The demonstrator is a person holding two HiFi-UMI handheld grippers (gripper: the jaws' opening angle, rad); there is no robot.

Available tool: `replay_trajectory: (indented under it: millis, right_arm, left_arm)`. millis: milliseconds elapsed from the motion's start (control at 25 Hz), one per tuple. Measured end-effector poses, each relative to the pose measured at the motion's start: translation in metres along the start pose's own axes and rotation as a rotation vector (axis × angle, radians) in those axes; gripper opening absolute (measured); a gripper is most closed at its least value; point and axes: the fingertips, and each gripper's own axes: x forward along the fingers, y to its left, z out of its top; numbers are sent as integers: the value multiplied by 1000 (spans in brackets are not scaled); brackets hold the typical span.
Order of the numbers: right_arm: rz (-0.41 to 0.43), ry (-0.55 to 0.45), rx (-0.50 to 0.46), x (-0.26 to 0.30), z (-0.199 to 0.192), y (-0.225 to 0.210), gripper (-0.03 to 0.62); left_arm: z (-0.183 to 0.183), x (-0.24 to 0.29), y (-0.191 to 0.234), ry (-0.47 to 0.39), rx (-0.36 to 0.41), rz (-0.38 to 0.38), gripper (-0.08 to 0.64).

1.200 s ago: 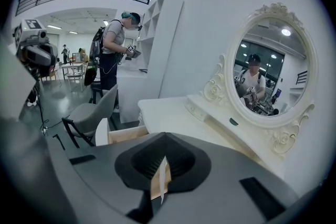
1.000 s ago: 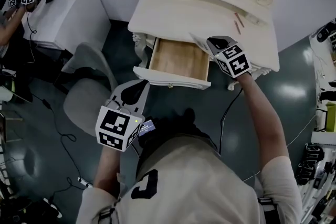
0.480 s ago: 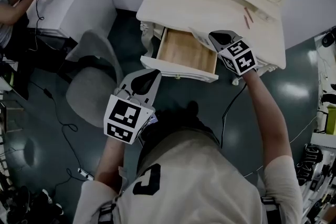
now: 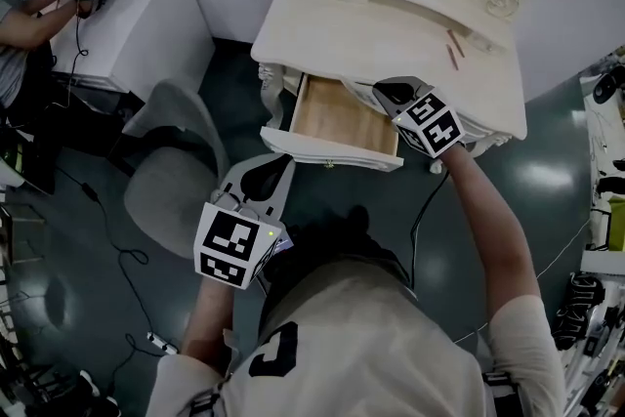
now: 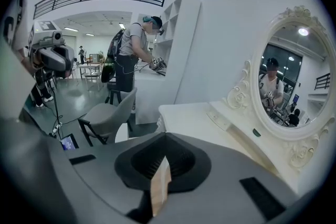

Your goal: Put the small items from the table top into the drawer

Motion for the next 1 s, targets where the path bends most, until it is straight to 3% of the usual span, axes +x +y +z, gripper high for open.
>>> replay_trajectory:
  millis: [360, 1000]
  right_arm:
    - [52, 44, -15, 17, -18, 5, 26]
    - [212, 54, -76, 86, -42, -19, 26]
  left_arm:
    - [-1, 16, 2, 21, -8, -2, 57]
    - [9, 76, 20, 100, -58, 99, 57]
